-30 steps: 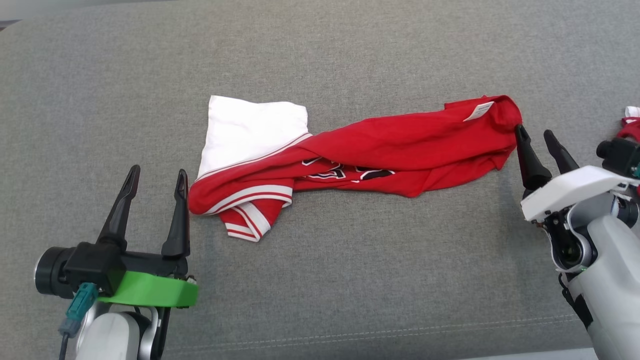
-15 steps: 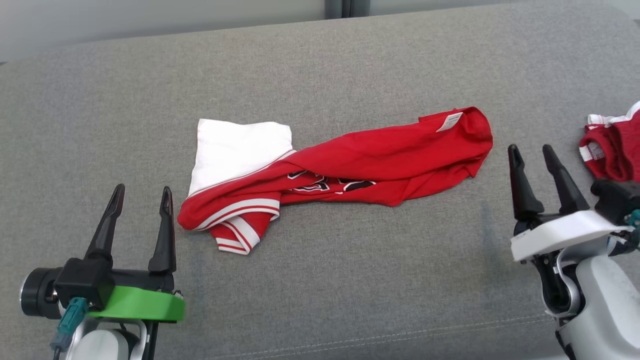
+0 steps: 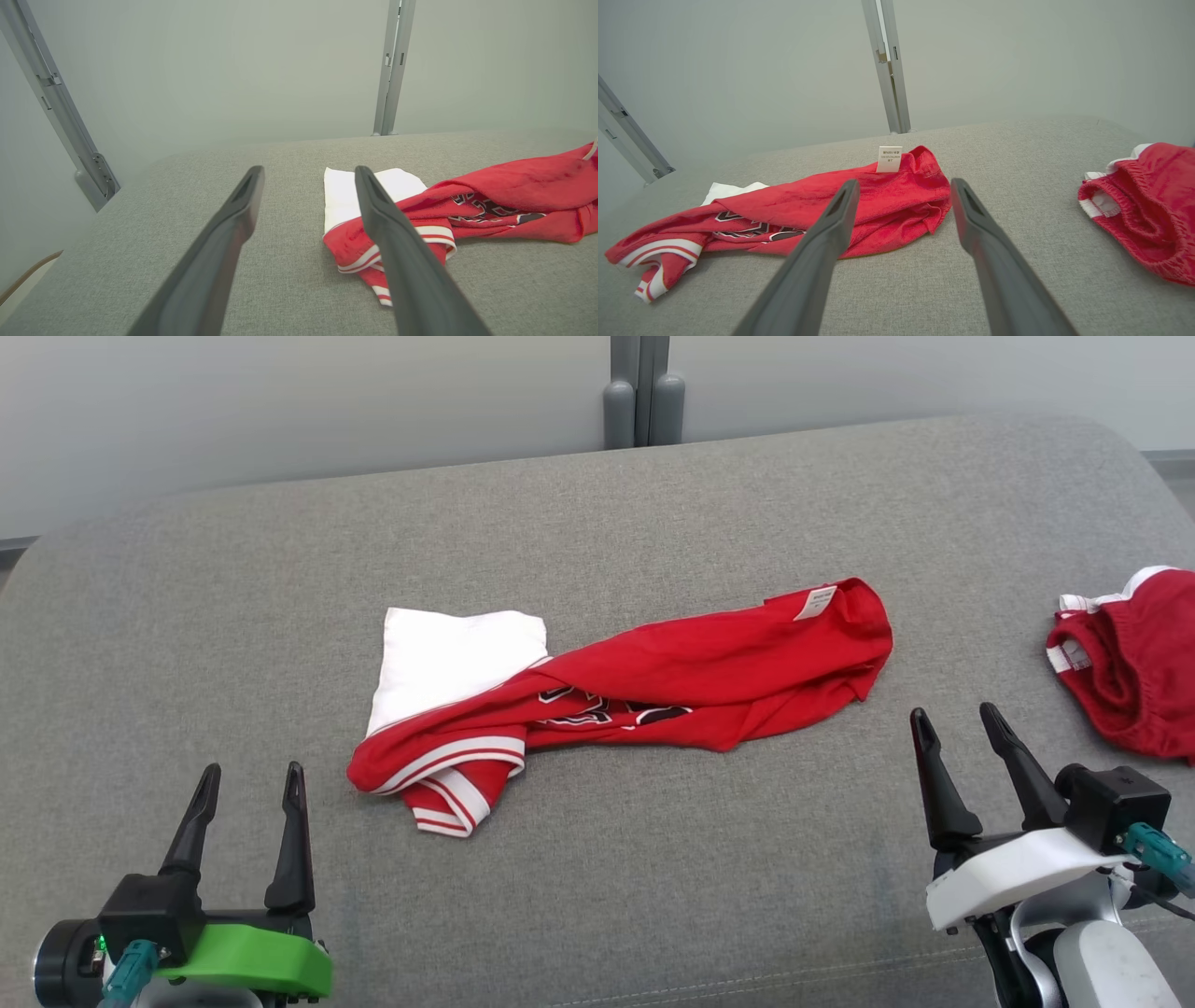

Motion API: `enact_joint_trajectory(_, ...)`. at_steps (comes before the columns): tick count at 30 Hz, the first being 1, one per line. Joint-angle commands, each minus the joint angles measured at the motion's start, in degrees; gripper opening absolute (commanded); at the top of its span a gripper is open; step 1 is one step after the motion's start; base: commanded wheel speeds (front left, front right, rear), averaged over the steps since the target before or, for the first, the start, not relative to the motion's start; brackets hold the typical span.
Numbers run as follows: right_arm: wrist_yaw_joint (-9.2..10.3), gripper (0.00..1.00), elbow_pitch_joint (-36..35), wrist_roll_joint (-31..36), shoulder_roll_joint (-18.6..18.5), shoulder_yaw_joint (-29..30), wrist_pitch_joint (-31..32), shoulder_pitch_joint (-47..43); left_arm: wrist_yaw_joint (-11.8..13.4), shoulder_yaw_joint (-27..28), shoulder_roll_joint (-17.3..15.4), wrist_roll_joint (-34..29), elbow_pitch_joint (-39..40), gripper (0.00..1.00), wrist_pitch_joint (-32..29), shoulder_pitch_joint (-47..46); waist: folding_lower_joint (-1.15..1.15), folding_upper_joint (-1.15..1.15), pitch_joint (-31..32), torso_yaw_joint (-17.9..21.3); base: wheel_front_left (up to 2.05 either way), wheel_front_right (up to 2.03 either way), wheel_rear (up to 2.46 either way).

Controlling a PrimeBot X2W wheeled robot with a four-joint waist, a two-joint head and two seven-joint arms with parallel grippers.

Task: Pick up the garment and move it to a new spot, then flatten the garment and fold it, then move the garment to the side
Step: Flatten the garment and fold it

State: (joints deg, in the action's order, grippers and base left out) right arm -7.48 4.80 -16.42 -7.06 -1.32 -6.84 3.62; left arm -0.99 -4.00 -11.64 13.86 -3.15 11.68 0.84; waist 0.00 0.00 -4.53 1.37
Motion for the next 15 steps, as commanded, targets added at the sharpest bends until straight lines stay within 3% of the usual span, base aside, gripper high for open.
enact_joint_trajectory(1,-0.02,1.0,-0.93,0.57,0.33,0.25,0.51,-0.99,0.18,0.16,-0.46,0.21,0.22,1.0,-0.14,0.74,0.0,0.0,0.49,0.16,0.0,0.0,0.0)
enact_joint_trajectory(15,-0.01,1.0,-5.6,3.04,1.42,0.59,3.28,-2.93,0.84,-0.4,-1.08,0.56,0.82,1.0,-0.86,0.22,0.0,0.0,0.31,-0.09,0.0,0.0,0.0)
